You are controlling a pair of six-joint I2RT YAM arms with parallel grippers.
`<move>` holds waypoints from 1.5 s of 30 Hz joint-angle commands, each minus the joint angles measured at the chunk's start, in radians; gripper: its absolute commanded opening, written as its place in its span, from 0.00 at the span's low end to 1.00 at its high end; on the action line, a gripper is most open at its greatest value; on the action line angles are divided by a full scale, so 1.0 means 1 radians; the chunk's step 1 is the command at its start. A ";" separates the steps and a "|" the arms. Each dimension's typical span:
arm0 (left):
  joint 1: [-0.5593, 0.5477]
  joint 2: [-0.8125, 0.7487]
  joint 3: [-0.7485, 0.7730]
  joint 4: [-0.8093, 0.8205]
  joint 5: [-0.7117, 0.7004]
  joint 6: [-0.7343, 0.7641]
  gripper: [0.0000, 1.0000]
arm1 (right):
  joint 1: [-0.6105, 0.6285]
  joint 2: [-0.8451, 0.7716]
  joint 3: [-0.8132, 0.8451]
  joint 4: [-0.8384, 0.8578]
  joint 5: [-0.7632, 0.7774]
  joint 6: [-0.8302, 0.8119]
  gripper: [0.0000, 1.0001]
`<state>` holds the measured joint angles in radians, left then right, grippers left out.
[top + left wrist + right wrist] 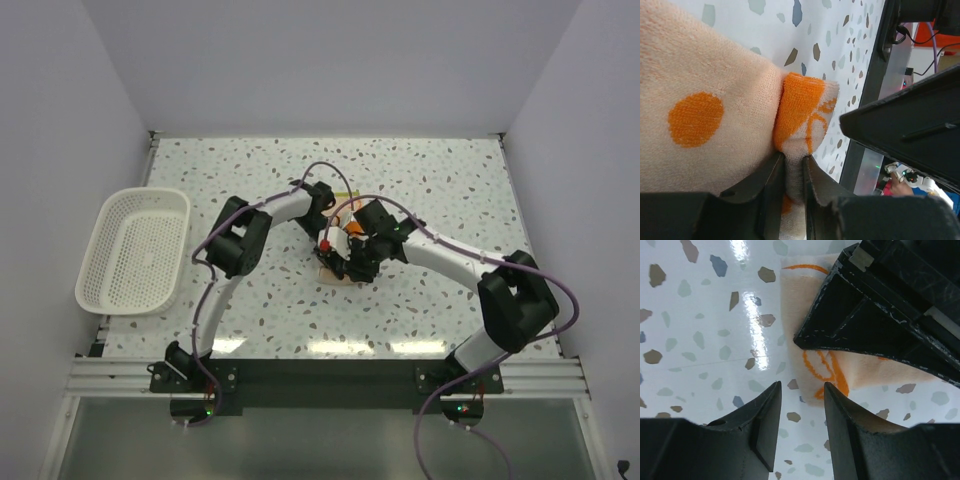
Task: Roll the towels
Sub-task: Roll the towel
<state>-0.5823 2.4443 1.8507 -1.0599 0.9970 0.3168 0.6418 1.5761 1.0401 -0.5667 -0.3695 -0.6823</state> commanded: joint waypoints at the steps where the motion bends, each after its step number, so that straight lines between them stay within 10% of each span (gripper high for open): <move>1: 0.002 0.124 -0.051 0.067 -0.299 0.045 0.26 | 0.021 0.007 -0.043 0.111 0.072 -0.094 0.43; 8: 0.010 0.125 -0.061 0.093 -0.293 0.012 0.28 | 0.032 0.081 -0.060 0.122 0.052 -0.121 0.34; 15: 0.044 0.027 -0.165 0.193 -0.330 -0.051 0.43 | 0.024 0.170 -0.006 0.025 0.026 -0.138 0.00; 20: 0.162 -0.158 -0.350 0.304 -0.210 -0.102 0.72 | -0.022 0.209 0.072 -0.082 -0.080 -0.117 0.00; 25: 0.271 -0.304 -0.465 0.368 -0.074 -0.078 0.76 | -0.060 0.240 0.130 -0.151 -0.147 -0.102 0.00; 40: 0.504 -0.844 -0.863 0.816 -0.159 -0.303 0.68 | -0.048 0.288 0.281 -0.289 -0.160 -0.118 0.00; 45: 0.536 -0.814 -0.849 0.801 -0.118 -0.350 0.46 | -0.013 0.288 0.293 -0.309 -0.111 -0.161 0.00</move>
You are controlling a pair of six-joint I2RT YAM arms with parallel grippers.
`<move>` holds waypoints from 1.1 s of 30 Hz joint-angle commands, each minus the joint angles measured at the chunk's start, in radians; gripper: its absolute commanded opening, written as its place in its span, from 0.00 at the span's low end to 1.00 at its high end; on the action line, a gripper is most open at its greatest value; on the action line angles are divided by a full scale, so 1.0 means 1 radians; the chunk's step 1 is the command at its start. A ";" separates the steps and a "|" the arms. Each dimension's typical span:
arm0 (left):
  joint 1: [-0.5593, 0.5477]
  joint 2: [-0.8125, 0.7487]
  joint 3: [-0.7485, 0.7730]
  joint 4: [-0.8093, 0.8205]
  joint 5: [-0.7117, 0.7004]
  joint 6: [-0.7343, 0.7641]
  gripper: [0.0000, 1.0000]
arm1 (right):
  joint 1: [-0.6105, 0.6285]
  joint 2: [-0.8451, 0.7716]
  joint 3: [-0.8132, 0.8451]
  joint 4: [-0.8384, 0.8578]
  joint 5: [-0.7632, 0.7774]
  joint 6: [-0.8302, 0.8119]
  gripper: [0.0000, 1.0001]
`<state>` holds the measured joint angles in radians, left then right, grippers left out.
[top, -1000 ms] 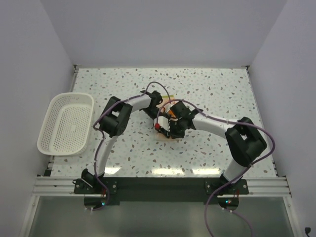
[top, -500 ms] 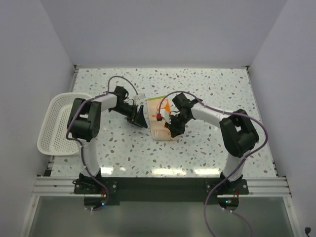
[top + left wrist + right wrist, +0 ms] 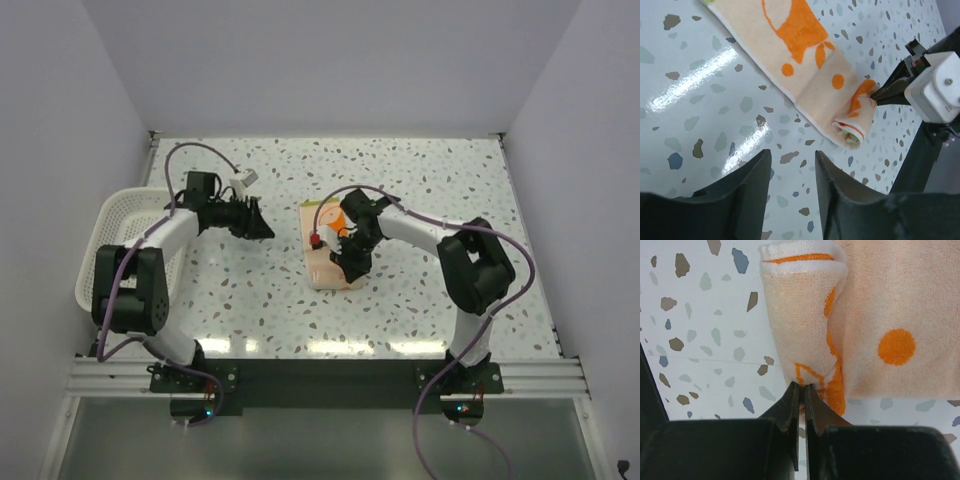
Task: Roll the towels
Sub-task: Roll the towel
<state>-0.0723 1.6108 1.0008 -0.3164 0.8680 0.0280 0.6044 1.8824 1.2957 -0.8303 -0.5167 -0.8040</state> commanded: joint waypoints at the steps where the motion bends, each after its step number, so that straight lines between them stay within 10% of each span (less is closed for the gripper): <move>1: 0.034 0.018 0.004 0.066 0.029 -0.074 0.43 | 0.038 -0.016 0.046 -0.049 0.056 -0.044 0.00; 13: 0.002 -0.414 -0.207 0.142 -0.161 0.327 0.51 | 0.049 0.311 0.404 -0.400 -0.023 -0.003 0.00; 21: -0.317 -0.722 -0.444 0.072 -0.383 0.664 0.62 | 0.047 0.507 0.606 -0.590 -0.100 0.055 0.00; 26: -0.648 -0.634 -0.450 0.147 -0.558 0.754 0.62 | 0.046 0.570 0.669 -0.638 -0.135 0.091 0.00; 33: -0.820 -0.379 -0.384 0.253 -0.707 0.794 0.66 | 0.043 0.621 0.695 -0.655 -0.187 0.129 0.00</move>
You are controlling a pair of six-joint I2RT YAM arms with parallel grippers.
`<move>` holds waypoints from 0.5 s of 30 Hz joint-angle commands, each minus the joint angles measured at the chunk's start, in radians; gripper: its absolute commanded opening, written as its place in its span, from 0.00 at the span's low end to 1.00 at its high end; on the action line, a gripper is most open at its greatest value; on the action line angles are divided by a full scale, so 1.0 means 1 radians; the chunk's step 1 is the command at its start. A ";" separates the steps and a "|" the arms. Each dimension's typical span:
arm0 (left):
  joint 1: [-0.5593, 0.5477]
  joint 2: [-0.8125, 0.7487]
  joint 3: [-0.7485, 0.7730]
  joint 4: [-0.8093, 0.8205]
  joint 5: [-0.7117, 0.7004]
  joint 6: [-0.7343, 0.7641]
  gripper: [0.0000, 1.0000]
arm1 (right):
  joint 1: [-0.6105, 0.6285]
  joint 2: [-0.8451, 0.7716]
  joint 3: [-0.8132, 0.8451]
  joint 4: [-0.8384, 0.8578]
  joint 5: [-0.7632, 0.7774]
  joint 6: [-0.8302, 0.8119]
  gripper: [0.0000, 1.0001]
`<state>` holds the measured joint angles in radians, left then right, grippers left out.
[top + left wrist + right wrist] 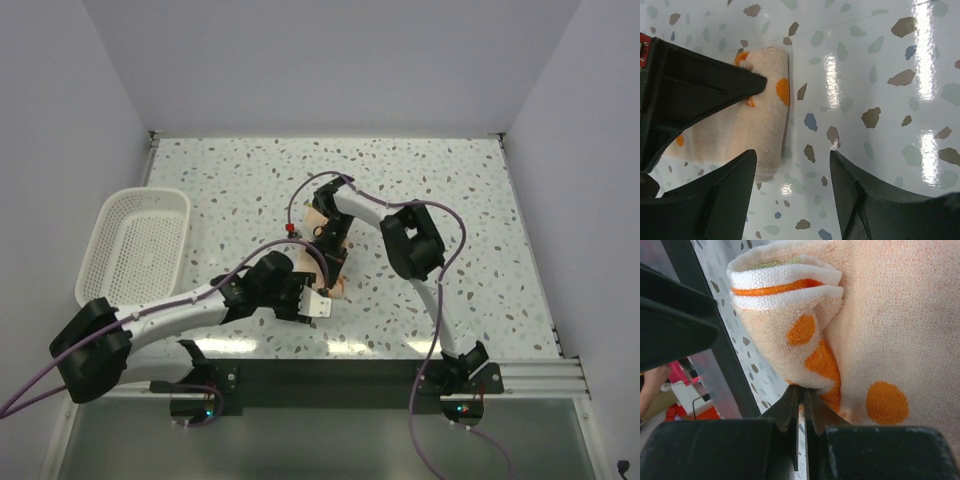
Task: Roll the towels
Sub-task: Roll the towel
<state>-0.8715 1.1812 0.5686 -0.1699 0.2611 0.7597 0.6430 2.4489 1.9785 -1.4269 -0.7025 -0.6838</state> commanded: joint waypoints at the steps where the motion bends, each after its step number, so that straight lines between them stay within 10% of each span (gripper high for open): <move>1: -0.027 0.066 0.047 0.118 -0.108 0.076 0.66 | 0.004 0.061 0.016 -0.061 -0.005 0.012 0.00; 15: -0.046 0.256 0.011 0.319 -0.207 0.158 0.67 | -0.008 0.113 0.057 -0.119 -0.035 -0.005 0.01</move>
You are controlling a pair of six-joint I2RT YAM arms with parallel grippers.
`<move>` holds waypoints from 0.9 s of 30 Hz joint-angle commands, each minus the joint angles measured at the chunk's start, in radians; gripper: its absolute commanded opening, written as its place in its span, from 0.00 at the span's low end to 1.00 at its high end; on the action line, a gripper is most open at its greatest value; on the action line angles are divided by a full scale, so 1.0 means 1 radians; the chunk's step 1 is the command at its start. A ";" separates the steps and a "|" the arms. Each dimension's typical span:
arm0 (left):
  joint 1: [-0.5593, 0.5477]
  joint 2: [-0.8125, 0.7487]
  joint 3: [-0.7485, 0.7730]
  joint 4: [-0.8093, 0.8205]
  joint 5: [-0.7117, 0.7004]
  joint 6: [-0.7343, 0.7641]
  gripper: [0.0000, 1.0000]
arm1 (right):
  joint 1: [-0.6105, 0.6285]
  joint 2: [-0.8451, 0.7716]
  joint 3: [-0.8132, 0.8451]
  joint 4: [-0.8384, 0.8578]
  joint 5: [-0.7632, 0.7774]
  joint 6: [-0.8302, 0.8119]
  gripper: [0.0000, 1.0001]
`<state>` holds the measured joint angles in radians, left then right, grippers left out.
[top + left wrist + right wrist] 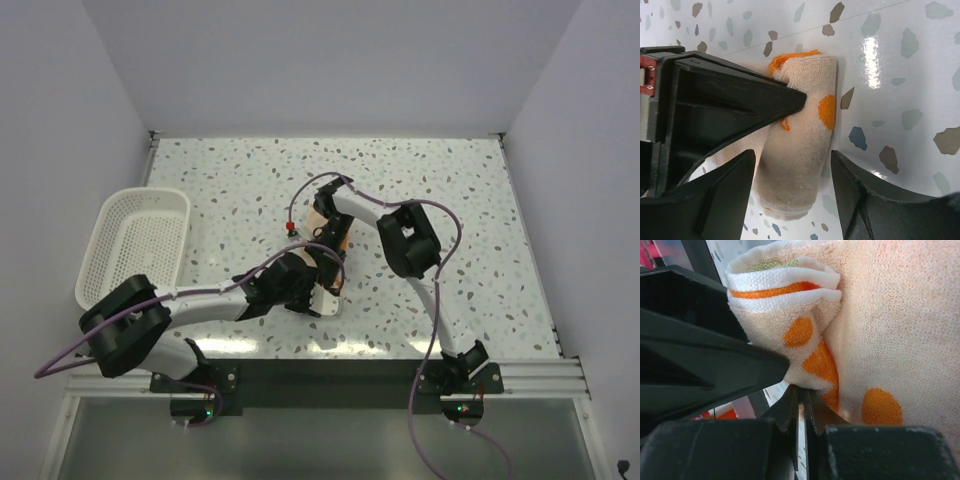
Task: Roll the towels
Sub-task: Roll the towel
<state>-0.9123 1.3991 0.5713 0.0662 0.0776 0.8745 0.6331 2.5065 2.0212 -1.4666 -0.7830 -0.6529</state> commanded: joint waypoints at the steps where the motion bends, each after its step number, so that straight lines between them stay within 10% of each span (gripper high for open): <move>1: -0.005 0.055 0.016 0.078 -0.025 0.037 0.66 | 0.004 0.055 0.016 -0.081 0.044 -0.039 0.02; 6: 0.006 0.143 0.117 -0.121 0.040 -0.035 0.50 | -0.019 0.049 0.019 -0.087 0.033 -0.040 0.06; 16: 0.153 0.256 0.282 -0.500 0.344 -0.124 0.21 | -0.171 -0.082 0.027 0.000 -0.019 0.088 0.49; 27: 0.332 0.550 0.608 -0.866 0.649 -0.137 0.12 | -0.357 -0.504 -0.312 0.530 0.034 0.317 0.54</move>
<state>-0.6258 1.8370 1.1259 -0.5613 0.6155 0.7605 0.2768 2.1883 1.8046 -1.1515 -0.7700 -0.4095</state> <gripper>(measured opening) 0.290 0.550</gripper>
